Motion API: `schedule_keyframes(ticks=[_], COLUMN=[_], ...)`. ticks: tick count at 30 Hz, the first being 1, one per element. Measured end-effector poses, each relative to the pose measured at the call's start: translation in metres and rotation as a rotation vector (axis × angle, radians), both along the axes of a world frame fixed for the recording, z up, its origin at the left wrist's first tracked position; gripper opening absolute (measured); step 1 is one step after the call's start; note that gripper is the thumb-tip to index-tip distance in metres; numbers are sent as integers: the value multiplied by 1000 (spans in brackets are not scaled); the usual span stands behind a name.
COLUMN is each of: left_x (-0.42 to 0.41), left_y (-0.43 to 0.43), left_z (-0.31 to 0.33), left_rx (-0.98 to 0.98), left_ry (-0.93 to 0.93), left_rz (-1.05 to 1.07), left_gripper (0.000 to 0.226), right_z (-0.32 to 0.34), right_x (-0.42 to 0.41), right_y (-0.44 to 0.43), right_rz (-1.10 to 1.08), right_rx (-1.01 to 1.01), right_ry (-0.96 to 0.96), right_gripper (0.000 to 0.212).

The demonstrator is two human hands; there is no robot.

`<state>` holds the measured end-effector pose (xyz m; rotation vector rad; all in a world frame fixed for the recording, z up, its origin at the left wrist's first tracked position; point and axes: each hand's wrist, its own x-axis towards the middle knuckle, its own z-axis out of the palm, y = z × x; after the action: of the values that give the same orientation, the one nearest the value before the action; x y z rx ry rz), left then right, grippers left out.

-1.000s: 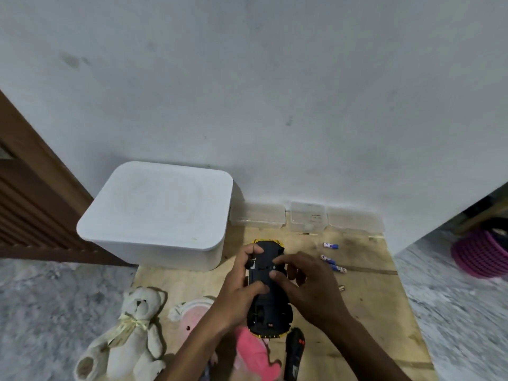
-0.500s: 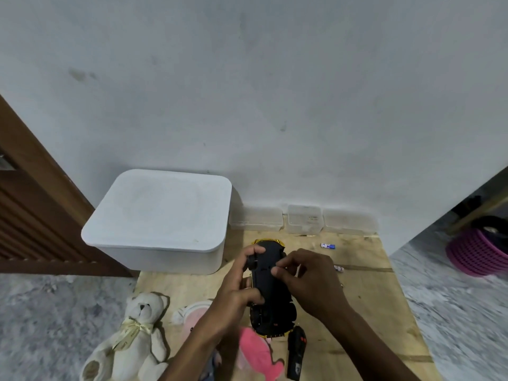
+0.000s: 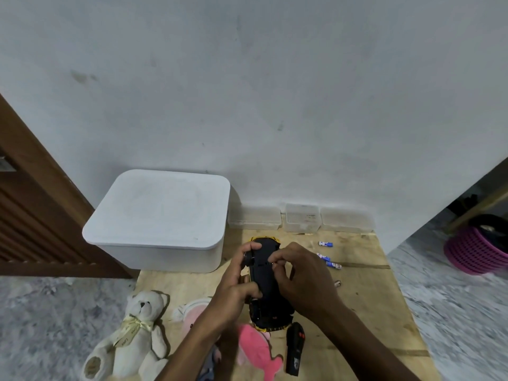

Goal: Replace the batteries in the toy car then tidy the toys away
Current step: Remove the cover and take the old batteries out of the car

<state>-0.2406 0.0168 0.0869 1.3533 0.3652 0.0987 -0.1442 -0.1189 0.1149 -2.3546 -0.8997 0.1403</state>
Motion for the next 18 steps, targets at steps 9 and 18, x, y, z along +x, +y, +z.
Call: schedule_keyframes(ticks=[9, 18], left_x=[-1, -10], left_y=[1, 6], left_z=[-1, -4], left_rx=[-31, 6], left_ry=[-7, 5], left_rz=[18, 49], left_gripper=[84, 86], right_z=[9, 12], right_x=[-1, -3], right_y=[1, -2], right_rz=[76, 153], right_rx=[-87, -29], right_ry=[0, 125], right_gripper=[19, 11])
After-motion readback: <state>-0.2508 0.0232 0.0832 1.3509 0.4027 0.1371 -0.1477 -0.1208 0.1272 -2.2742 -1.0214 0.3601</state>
